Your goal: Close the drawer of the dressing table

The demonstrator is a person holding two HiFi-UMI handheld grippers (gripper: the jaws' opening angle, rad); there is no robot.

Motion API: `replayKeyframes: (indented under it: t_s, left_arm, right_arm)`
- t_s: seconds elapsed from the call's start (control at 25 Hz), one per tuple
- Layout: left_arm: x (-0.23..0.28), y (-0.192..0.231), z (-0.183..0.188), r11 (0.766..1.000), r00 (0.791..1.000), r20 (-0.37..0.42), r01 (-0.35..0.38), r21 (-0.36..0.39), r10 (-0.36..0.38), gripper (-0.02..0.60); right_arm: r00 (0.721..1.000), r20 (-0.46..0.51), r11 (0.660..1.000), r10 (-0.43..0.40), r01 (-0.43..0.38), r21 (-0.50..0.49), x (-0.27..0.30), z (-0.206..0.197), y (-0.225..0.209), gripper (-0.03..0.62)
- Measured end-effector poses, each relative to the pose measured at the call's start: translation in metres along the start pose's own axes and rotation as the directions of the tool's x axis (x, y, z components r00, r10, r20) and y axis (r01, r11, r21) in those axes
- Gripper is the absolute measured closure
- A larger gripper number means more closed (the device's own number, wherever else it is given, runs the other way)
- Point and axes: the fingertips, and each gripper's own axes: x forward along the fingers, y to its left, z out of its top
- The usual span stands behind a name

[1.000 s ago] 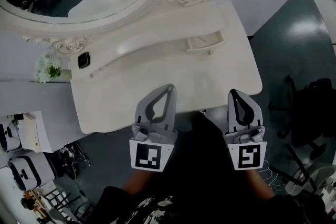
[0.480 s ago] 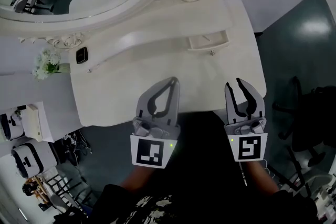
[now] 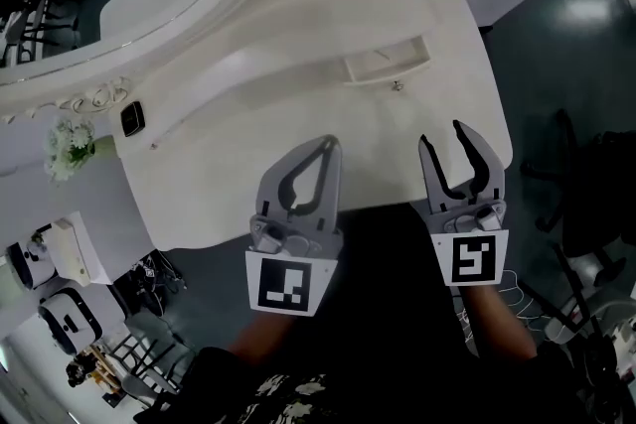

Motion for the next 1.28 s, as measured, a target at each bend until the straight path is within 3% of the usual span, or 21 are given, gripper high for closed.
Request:
replayKeyframes:
  t_s: [0.56,1.28]
  left_arm:
    - [0.022,0.010,-0.044,0.994,0.994,-0.041,0.105,-0.018,-0.106,0.580]
    - [0.038,0.009,-0.064,0.981,0.978,-0.079,0.191,-0.030,-0.193,0.580]
  right_arm:
    - [0.993,-0.101,0.995,-0.053,0.061,0.077,0.046,-0.049,0.015,0.408]
    - [0.980,-0.192,0.988,-0.047,0.075,0.138,0.094,-0.093,0.023,0.408]
